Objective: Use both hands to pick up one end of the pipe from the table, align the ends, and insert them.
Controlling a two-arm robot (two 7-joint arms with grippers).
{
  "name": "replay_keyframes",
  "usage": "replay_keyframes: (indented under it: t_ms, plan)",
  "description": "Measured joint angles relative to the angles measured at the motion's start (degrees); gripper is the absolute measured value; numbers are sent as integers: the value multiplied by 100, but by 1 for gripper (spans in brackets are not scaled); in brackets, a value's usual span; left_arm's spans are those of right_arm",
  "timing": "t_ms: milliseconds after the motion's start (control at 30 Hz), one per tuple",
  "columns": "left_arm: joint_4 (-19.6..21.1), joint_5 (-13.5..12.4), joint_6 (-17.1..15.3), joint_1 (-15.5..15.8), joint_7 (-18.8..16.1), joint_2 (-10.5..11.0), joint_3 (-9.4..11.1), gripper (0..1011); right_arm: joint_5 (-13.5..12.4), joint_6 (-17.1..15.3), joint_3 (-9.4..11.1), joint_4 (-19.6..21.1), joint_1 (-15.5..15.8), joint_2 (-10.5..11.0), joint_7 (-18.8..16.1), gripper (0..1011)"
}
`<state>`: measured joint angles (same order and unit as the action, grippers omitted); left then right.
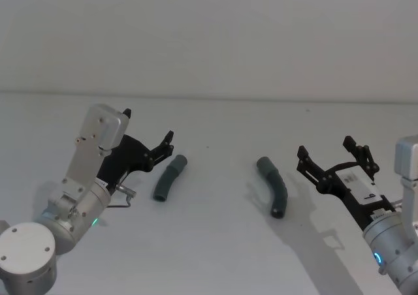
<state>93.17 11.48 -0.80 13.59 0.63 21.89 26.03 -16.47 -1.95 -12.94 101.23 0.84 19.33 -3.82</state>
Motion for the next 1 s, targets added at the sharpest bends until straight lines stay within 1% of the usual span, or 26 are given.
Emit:
replay_keyframes:
  t_ms: [1000]
  plan:
    - [0,0,0,0,0,0,0,1000,0,0,0,0,0,0,-1,1001]
